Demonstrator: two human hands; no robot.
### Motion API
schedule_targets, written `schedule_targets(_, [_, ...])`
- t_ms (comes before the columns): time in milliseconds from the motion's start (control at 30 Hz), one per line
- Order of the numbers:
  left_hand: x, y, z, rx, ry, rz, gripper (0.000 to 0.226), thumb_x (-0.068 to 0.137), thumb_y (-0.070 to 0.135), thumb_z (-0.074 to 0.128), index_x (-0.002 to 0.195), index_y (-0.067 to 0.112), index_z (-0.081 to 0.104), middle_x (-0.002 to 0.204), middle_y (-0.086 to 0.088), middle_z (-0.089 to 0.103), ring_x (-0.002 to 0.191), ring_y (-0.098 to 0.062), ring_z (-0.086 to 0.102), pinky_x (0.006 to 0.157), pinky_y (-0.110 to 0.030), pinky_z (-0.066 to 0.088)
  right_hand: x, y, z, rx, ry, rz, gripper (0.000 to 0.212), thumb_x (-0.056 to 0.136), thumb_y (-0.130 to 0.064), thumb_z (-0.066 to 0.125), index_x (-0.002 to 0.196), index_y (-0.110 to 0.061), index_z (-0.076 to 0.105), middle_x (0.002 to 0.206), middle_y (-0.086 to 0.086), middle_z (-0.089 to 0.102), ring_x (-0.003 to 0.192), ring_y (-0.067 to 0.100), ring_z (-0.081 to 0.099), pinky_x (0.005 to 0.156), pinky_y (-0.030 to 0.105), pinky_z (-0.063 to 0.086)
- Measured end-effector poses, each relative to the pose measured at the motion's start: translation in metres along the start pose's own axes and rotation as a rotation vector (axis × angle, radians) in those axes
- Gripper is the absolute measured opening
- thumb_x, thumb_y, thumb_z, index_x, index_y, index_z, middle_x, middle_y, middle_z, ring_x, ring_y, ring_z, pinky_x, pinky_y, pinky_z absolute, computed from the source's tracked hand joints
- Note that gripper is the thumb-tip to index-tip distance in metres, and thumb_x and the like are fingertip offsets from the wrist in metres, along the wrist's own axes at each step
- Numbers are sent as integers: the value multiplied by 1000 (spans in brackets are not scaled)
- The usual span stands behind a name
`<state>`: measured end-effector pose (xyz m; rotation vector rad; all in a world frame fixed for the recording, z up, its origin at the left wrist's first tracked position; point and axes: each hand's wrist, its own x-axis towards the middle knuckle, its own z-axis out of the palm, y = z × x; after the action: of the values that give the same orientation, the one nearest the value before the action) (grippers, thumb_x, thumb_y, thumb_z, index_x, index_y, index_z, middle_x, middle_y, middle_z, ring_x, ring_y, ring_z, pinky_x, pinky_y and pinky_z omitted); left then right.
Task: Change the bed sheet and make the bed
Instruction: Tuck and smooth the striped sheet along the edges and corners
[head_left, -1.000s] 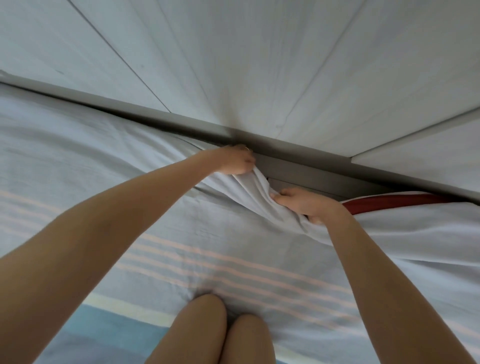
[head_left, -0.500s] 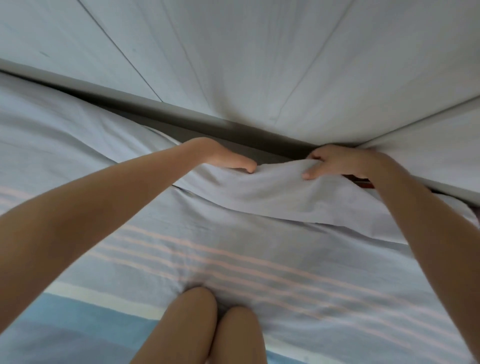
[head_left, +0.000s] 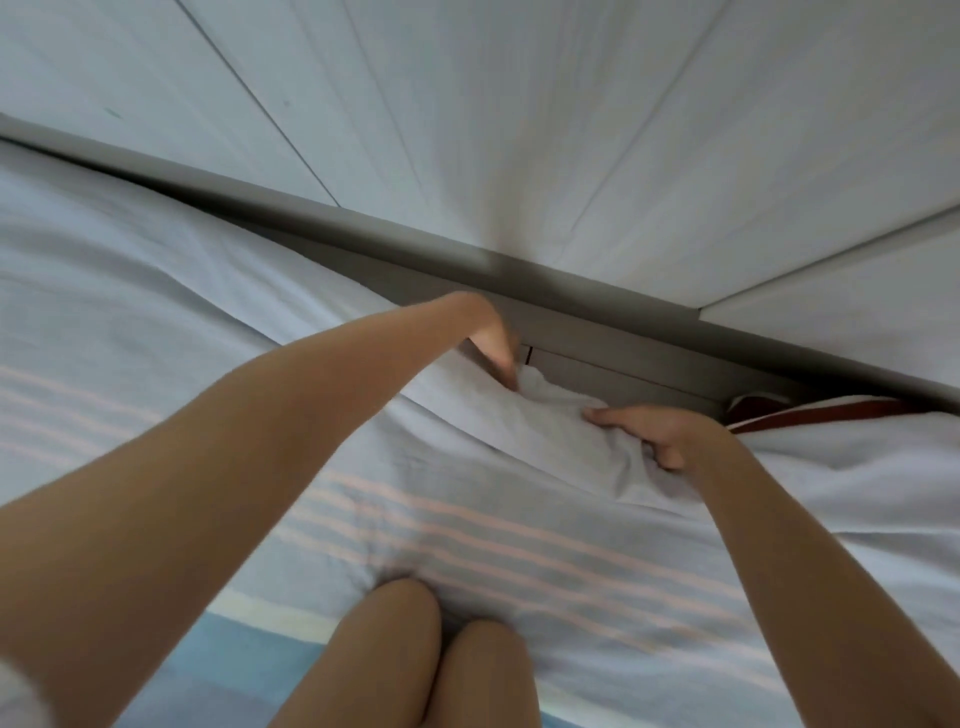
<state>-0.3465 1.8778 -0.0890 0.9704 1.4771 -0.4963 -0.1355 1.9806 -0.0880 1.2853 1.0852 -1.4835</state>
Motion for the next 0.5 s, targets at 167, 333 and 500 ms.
schedule_targets(167, [30, 16, 37, -139, 298, 116, 56, 79, 53, 66, 122, 22, 46, 129, -5, 48, 117, -27, 46, 101, -40, 38, 13, -2, 0, 77, 102, 17, 53, 88, -35, 66, 129, -5, 52, 125, 12, 59, 104, 25, 59, 90, 34, 48])
schedule_targets(333, [35, 7, 58, -89, 571, 220, 48, 88, 53, 55, 122, 21, 44, 134, -9, 34, 130, -28, 28, 112, -44, 12, 13, -16, 1, -437, 423, -139, 53, 75, -47, 76, 106, -7, 57, 99, 9, 62, 83, 21, 58, 68, 29, 46])
schedule_targets(500, [29, 7, 62, -91, 774, 322, 30, 92, 43, 55, 106, 17, 58, 120, -10, 48, 116, -27, 40, 98, -36, 27, -6, -43, -11, -859, 715, -434, 43, 79, -46, 71, 102, -14, 55, 102, 8, 63, 89, 23, 57, 78, 34, 48])
